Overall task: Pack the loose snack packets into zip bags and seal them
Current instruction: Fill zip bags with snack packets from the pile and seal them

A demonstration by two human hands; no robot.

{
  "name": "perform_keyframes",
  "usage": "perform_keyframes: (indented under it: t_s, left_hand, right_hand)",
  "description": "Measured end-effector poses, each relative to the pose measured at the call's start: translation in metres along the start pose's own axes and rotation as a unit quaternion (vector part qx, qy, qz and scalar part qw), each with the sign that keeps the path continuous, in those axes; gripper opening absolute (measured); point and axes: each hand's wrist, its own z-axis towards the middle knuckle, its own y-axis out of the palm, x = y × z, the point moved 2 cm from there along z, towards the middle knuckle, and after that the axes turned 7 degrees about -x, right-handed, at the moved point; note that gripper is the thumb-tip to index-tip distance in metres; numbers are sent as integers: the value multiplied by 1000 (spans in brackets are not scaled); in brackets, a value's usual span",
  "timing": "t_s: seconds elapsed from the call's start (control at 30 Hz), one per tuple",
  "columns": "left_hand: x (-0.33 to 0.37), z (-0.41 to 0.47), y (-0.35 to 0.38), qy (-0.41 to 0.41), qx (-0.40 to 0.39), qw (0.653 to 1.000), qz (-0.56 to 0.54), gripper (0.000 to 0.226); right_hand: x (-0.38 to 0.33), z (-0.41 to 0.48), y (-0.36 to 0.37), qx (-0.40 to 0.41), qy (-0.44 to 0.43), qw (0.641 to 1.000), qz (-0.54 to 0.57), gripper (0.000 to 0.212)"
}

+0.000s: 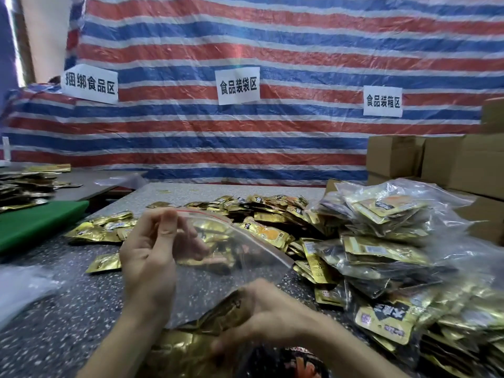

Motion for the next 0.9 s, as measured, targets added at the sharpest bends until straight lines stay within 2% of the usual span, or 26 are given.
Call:
perform_keyframes:
  t_s: [0.07, 0.13, 0.2, 0.27, 0.37, 0.47, 0.53, 0.6, 0.63, 0.7, 0.77, 0.9]
  left_hand:
    - [-2, -3, 2, 9, 17, 998, 52, 22]
    - [-3, -8, 9, 13, 7, 994, 109, 23]
    - [-6, -14, 16, -9, -27, 993, 116, 24]
    - [-14, -19, 21, -43, -70, 987, 136, 37]
    - [-23, -30, 30, -50, -135, 962, 233, 42]
    - [-22, -40, 41, -2, -207, 934, 292, 23]
    - [-23, -45, 44, -4, -246, 918, 311, 24]
    - [-26, -47, 43, -21, -260, 911, 319, 29]
    - [-27, -47, 42, -25, -263, 909, 322, 29]
    - [-29, -46, 40, -25, -270, 907, 324, 31]
    - [-30, -45, 39, -25, -274, 905, 325, 34]
    - [-30, -45, 39, -30, -274, 905, 324, 32]
  right_hand:
    - [-6, -8, -6, 42, -5, 999, -10, 18]
    - [-7, -18, -21, 88, -1, 996, -25, 17]
    - [-9, -32, -39, 147, 13, 989, -10, 16]
    - [-11, -47, -61, 235, 30, 970, 48, 18]
    - [-16, -68, -104, 365, 43, 924, 109, 25]
    - [-25, -83, -158, 485, 43, 856, 172, 31]
    - [-34, -90, -197, 549, 29, 812, 196, 19]
    - [-35, -95, -232, 592, 35, 785, 177, 12]
    - [-30, -97, -244, 615, 70, 773, 140, 17]
    - [-14, -100, -250, 631, 197, 750, -2, 36]
    - [4, -99, -245, 629, 293, 710, -122, 74]
    - [7, -99, -236, 672, 335, 612, -249, 113]
